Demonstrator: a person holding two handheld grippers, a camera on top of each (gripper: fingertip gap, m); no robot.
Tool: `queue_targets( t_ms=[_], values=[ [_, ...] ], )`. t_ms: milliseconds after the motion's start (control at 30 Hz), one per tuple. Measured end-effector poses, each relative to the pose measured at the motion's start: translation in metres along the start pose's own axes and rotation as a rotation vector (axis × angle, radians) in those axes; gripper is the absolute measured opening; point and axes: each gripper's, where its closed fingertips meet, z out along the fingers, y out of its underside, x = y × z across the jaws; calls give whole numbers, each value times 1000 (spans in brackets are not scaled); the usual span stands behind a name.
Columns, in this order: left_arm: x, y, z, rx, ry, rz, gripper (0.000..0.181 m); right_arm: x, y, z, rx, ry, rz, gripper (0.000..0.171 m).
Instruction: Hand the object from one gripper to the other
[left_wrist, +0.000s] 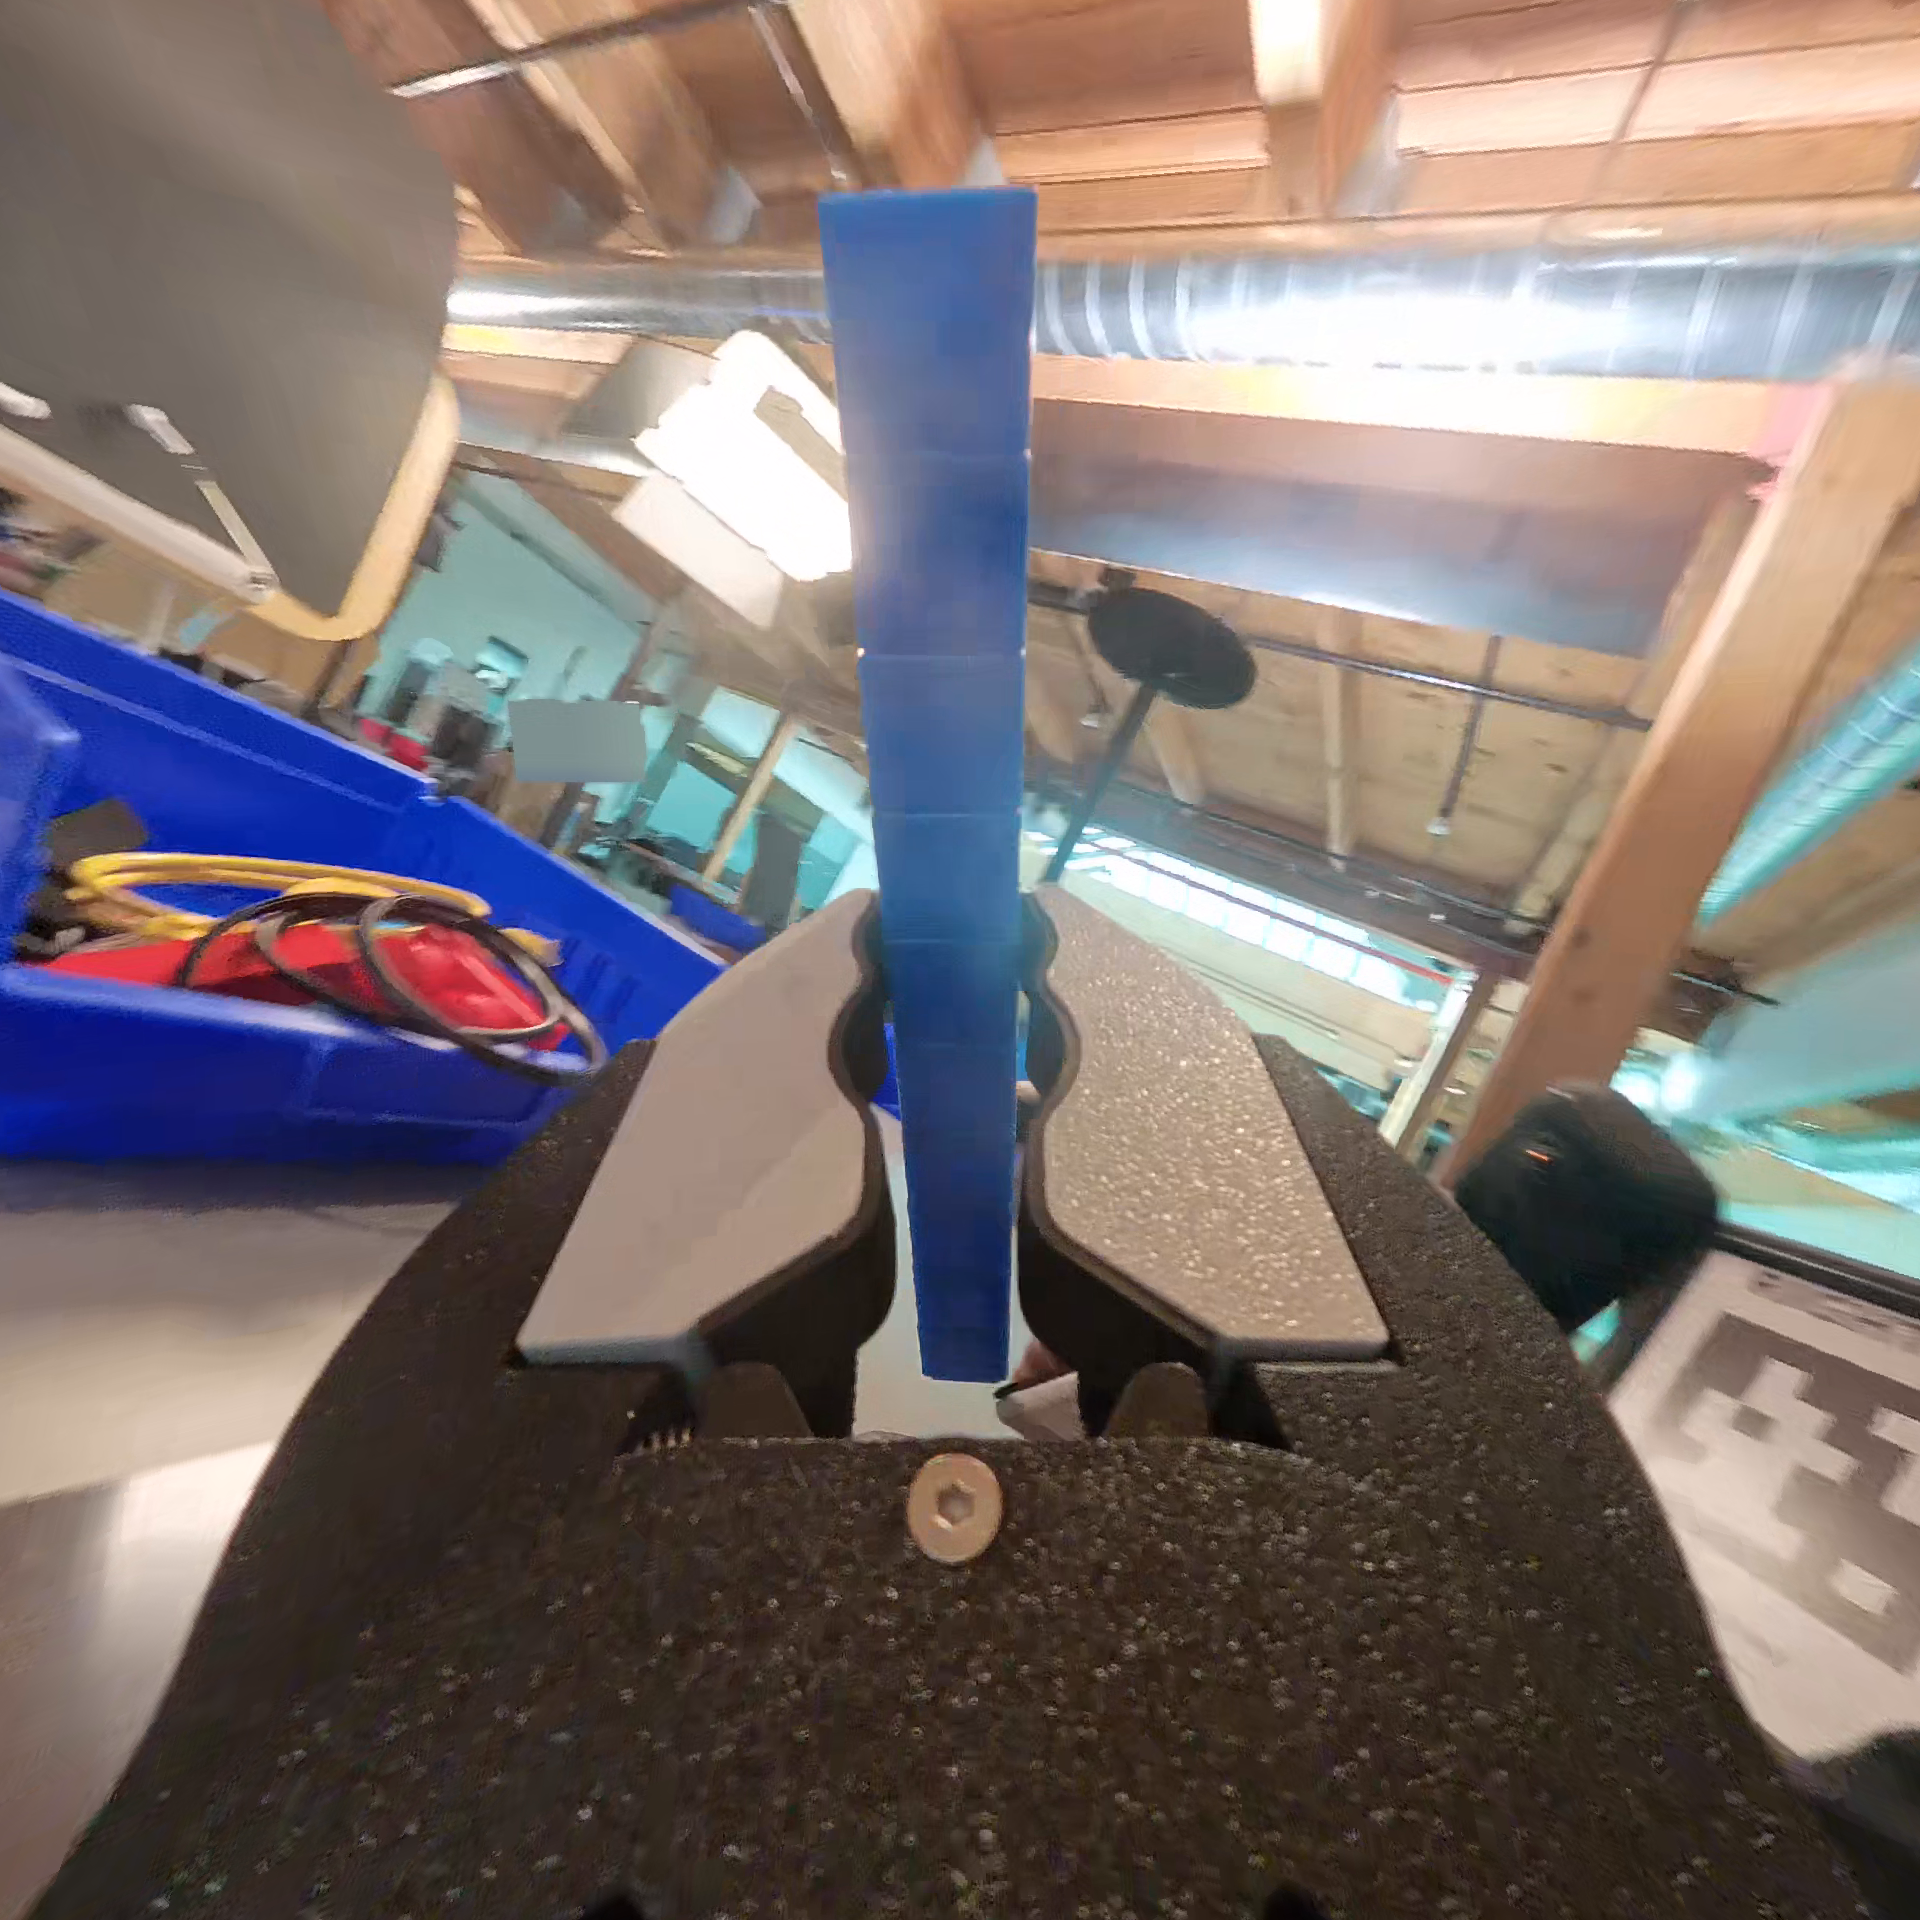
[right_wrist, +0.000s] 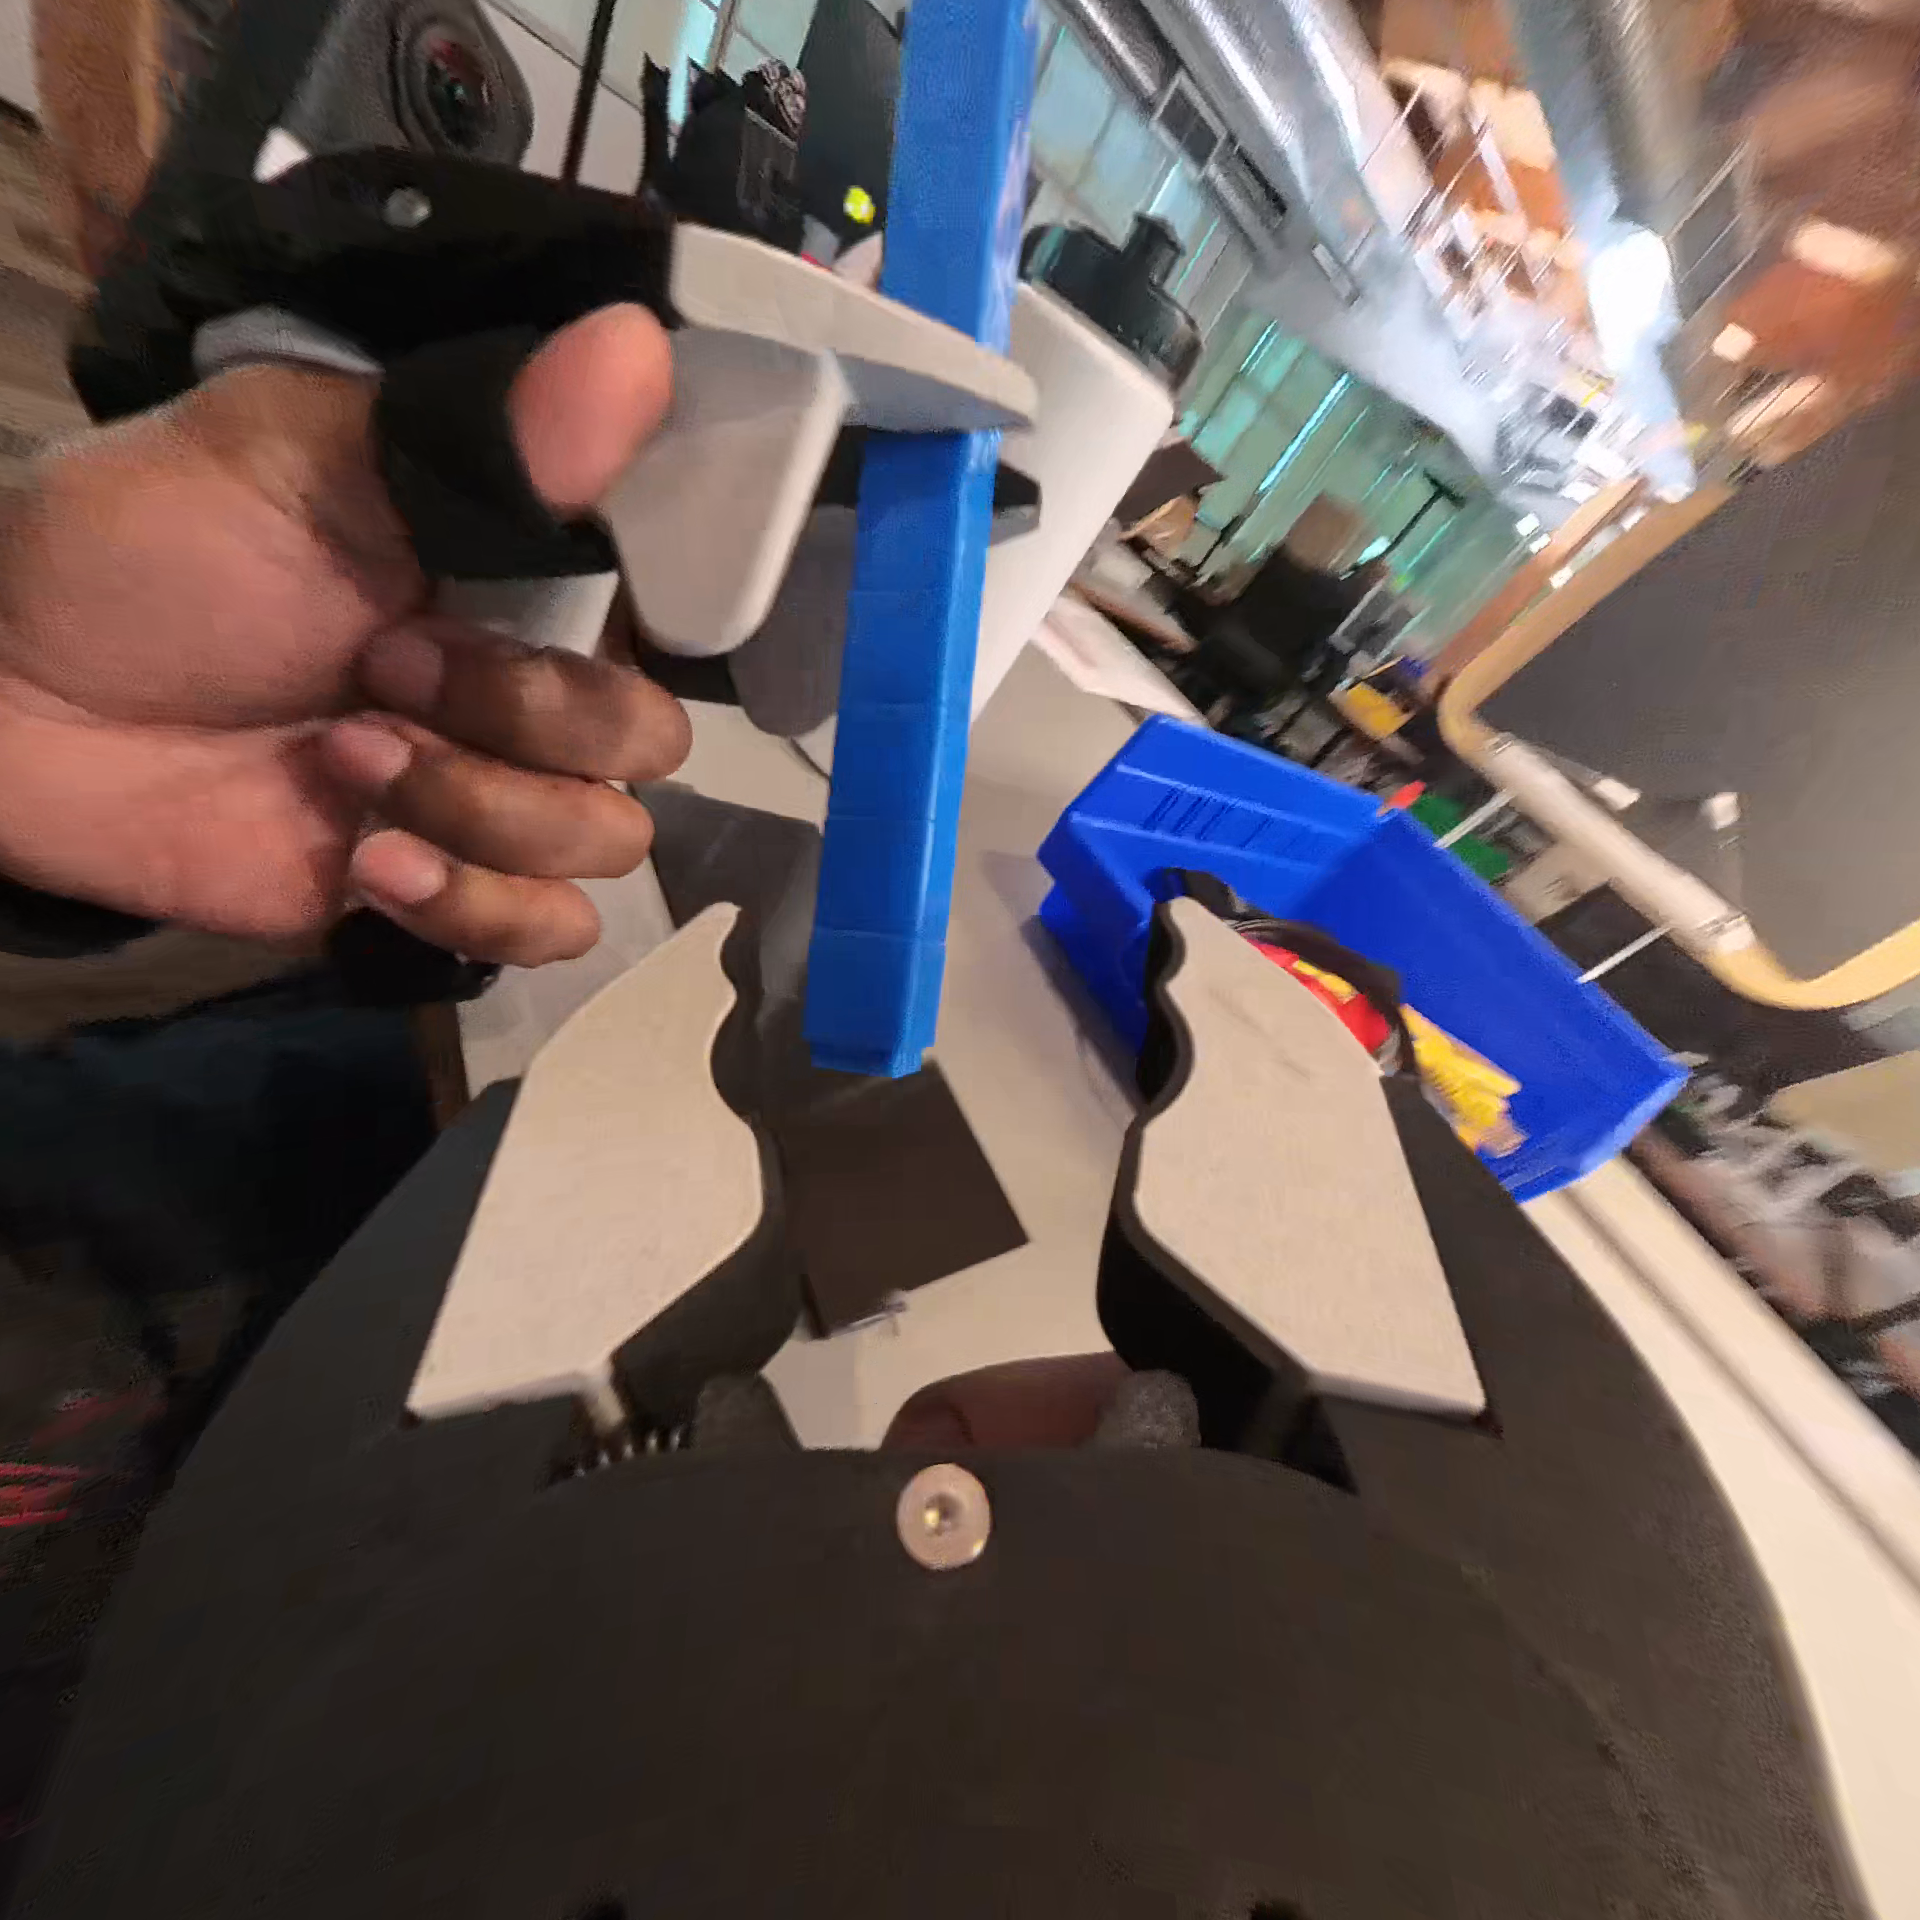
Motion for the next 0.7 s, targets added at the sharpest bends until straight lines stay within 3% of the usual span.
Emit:
queue_targets(
  t_ms=[67,267,367,433,467,567,700],
  values=[
    [-11,5,-4,2,-85,37,23,3,2,4,-8,85,-92,75],
    [9,15,-5,-9,-94,238,23,-5,-4,14,-38,157,-143,64],
    [21,28,-3,-41,-62,272,23,-8,-4,18,-66,186,-167,49],
    [28,37,-2,-82,-28,288,24,-6,-2,18,-73,225,-182,26],
    [31,40,-1,-108,0,317,25,-3,-1,18,-61,237,-176,25],
    [50,49,-4,-251,181,421,37,-11,-6,14,18,93,-59,24],
    [69,49,-17,-338,373,521,49,-35,-26,-1,135,-242,199,23]
  ],
)
